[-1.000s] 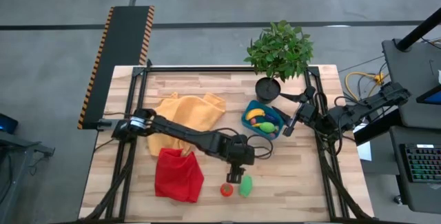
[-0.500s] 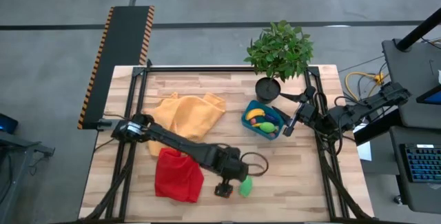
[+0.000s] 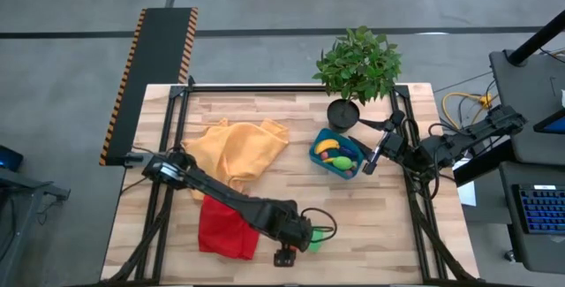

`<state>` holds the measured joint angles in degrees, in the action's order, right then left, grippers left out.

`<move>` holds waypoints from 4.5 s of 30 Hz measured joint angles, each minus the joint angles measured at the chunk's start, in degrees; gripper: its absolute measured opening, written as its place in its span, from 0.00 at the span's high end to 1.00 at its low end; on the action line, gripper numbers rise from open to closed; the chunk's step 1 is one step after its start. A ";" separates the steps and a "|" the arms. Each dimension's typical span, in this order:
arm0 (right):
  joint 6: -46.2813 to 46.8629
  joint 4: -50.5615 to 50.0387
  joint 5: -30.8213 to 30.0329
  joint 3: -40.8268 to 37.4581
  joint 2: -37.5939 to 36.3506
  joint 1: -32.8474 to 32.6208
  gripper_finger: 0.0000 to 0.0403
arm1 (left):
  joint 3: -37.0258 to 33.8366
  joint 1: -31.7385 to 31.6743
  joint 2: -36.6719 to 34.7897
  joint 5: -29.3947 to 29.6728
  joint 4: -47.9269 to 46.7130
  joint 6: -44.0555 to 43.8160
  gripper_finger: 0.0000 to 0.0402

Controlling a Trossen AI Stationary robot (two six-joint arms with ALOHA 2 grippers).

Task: Pick and placing Produce into tupperware
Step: Put the tomato into the blue bin

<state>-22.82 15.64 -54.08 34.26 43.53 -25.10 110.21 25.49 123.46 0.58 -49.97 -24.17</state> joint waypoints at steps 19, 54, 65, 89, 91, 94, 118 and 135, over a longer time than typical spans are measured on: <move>-1.67 0.18 0.02 0.02 0.00 0.00 0.41 | 0.07 0.83 4.79 0.34 0.43 -4.38 0.16; -1.27 -0.37 0.02 0.02 0.04 0.00 0.41 | -4.46 0.44 7.39 -0.62 6.06 -2.22 0.26; -1.41 -0.37 0.02 0.02 0.04 0.00 0.41 | -4.55 0.33 7.43 -0.53 5.84 -1.94 0.42; -1.30 -0.32 0.02 0.02 0.04 0.00 0.41 | -3.88 -2.33 5.12 1.50 5.42 7.02 0.42; -1.28 -0.35 0.02 0.02 0.04 0.00 0.41 | -3.70 -3.51 4.64 1.52 4.88 7.99 0.42; -1.38 -0.33 0.02 0.02 0.02 0.00 0.41 | -3.08 -5.60 4.34 2.18 4.66 12.63 0.42; 0.78 -0.42 -0.03 0.00 -4.04 -0.11 0.41 | 5.51 -26.99 3.98 1.03 8.88 52.79 0.42; -1.85 -0.36 -0.03 0.00 -4.11 -0.11 0.41 | 5.57 -32.56 6.69 -0.36 13.39 54.69 0.40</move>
<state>-24.67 15.27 -54.11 34.26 39.42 -25.21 115.79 -7.07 130.15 0.23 -36.58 30.52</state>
